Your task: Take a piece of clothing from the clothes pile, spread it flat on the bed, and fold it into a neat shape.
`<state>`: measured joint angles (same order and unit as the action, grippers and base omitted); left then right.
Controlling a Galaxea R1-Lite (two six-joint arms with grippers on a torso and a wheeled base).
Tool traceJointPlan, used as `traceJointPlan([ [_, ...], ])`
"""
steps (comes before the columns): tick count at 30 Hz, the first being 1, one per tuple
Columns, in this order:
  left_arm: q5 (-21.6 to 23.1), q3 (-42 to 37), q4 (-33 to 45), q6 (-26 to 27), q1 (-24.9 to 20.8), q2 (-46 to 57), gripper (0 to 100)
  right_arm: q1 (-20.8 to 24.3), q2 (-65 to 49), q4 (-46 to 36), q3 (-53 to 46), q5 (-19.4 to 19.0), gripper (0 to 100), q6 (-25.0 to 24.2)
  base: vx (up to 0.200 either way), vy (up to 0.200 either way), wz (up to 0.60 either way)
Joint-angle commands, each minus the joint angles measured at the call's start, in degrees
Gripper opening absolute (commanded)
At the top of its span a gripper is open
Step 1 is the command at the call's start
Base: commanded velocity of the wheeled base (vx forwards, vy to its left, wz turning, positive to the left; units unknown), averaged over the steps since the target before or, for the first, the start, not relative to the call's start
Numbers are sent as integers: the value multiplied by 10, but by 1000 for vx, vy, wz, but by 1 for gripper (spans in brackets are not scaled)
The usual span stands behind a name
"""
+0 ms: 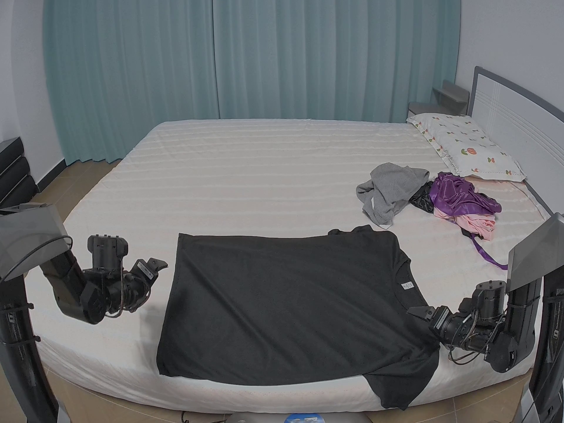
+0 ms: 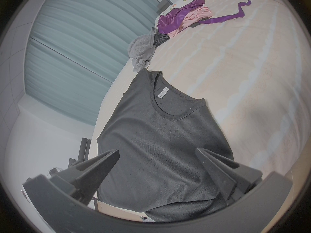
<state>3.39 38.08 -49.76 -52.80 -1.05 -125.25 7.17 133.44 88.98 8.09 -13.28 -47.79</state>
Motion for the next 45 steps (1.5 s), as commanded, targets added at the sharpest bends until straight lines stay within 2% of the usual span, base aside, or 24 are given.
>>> traceJointPlan([
  [1,16,-149,-99,-3,-26,56,100,0,2,8,-9,1,100,9,-200,0,0],
  [6,16,-188,-136,-3,-35,54,100,0,2,8,-9,1,100,9,-200,0,0],
  [11,16,-211,-140,1,-39,42,100,0,4,8,-9,0,100,9,-200,0,0],
  [14,15,-224,-149,4,-43,32,100,0,5,8,-9,0,100,9,0,0,0],
  [16,29,-253,-171,52,-43,18,100,0,6,8,-9,-1,100,9,0,0,0],
  [17,29,-253,-171,52,-43,18,100,0,6,8,-9,-1,100,9,0,0,0],
  [19,59,-292,-208,130,-41,-11,100,0,5,8,-9,-1,100,9,0,0,0],
  [20,65,-301,-222,148,-40,-19,100,0,5,8,-9,-2,100,9,0,0,0],
  [25,72,-311,-308,198,-39,-74,100,0,5,8,-6,-3,100,9,0,0,0],
  [28,80,-314,-370,277,-38,-127,100,7,5,8,-5,-3,100,9,0,0,0],
  [32,84,-318,-393,347,-34,-163,100,5,5,8,-4,-3,100,9,0,0,0],
  [37,117,-318,-394,369,-30,-164,100,7,6,8,-4,-3,100,9,0,0,0],
  [44,120,-309,-401,371,-25,-163,100,7,7,8,-4,-4,100,9,0,0,0],
  [45,120,-309,-401,371,-25,-165,0,7,7,8,-4,-4,100,9,0,0,0],
])
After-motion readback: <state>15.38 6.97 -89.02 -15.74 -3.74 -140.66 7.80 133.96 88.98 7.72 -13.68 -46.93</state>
